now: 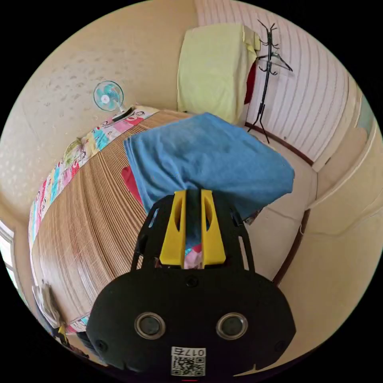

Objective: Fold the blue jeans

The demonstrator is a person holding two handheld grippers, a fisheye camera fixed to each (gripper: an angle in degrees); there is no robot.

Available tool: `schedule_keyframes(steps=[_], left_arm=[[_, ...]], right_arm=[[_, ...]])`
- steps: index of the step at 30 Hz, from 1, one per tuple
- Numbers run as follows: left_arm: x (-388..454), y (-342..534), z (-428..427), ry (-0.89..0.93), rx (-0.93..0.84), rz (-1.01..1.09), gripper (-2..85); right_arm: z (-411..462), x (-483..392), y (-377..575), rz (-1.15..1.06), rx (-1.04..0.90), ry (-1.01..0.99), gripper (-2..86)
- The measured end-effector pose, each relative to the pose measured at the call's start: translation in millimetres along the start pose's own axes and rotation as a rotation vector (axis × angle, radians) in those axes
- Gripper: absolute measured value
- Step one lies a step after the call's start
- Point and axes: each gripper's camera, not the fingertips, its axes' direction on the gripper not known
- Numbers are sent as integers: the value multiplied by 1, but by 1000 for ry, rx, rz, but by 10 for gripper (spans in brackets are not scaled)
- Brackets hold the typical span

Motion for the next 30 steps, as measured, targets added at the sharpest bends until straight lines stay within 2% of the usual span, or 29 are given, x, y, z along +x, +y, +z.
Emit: schedule_keyframes(steps=[1,3,7,10,12,13,15,16,18,20,22,23,25,27,30], left_arm=[[-1,0,2,9,-7,-9,86],[-3,5,7,24,-13,-50,86],[2,8,3,8,-3,-43,84],[7,7,-3,-23,2,-16,83],[5,8,-8,-11,12,-14,83],[3,8,-8,-6,13,-17,83],[-5,13,-9,-7,16,-39,83],[-7,14,-9,-10,16,-44,83],[-16,17,-10,-16,14,-60,83],[-23,19,-10,-17,14,-67,83],[-30,19,-7,-20,11,-72,83],[-35,19,-4,-20,6,-75,83],[-40,17,3,-12,-1,-72,83],[-43,14,18,3,-7,-65,83],[-39,6,48,51,-35,-49,83]], right_arm=[[-5,-9,-2,-11,21,-48,37],[-30,-67,-4,-145,117,-354,24],[-44,-202,20,-465,26,-671,17],[-40,-310,91,-747,-153,-842,14],[-25,-369,173,-909,-365,-969,12],[-20,-380,195,-944,-424,-993,12],[-6,-404,282,-1088,-663,-1052,10],[-5,-403,301,-1112,-707,-1066,10],[-8,-381,342,-1097,-811,-1149,12],[-14,-352,339,-1025,-827,-1172,18],[-30,-314,309,-918,-725,-1135,29],[-44,-286,280,-832,-607,-1080,38],[-62,-244,232,-675,-421,-944,55],[-68,-207,173,-468,-253,-709,93],[-44,-209,126,-406,-250,-629,121]])
